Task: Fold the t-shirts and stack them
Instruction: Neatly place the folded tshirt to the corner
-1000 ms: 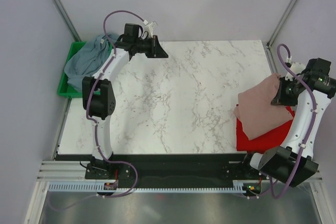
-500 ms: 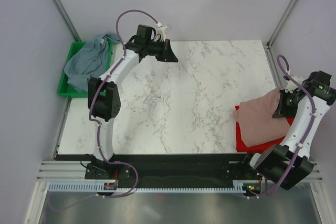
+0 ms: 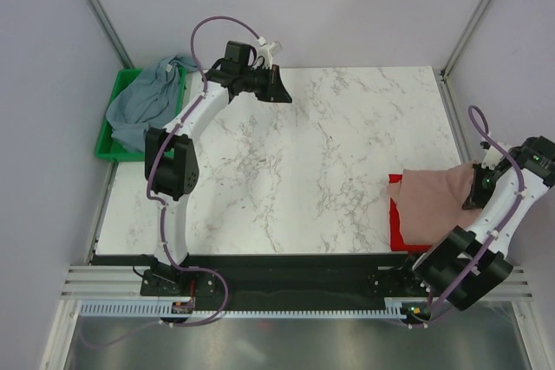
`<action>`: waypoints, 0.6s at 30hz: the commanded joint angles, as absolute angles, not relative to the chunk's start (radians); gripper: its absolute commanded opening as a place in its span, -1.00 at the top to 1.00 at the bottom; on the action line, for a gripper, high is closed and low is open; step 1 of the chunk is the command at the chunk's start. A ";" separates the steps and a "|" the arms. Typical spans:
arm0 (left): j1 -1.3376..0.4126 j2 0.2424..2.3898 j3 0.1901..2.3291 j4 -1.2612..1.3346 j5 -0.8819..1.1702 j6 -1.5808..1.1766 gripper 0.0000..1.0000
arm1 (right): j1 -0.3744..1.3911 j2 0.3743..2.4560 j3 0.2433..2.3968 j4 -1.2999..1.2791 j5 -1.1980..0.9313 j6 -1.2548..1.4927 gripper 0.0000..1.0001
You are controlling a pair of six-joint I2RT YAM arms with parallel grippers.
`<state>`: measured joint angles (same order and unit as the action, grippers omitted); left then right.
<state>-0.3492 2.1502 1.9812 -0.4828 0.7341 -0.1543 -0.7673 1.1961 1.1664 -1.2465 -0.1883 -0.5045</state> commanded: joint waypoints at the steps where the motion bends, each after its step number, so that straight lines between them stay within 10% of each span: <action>1: -0.354 2.140 2.013 -0.477 0.726 -0.106 0.63 | -0.857 1.213 1.144 -1.166 -0.158 -0.568 1.00; 10: -0.356 2.141 2.010 -0.480 0.726 -0.104 0.63 | -0.976 1.264 1.121 -1.086 -0.185 -0.650 1.00; 18: -0.367 2.092 1.988 -0.486 0.657 -0.078 0.60 | -0.976 1.237 1.244 -1.035 -0.267 -0.690 -0.10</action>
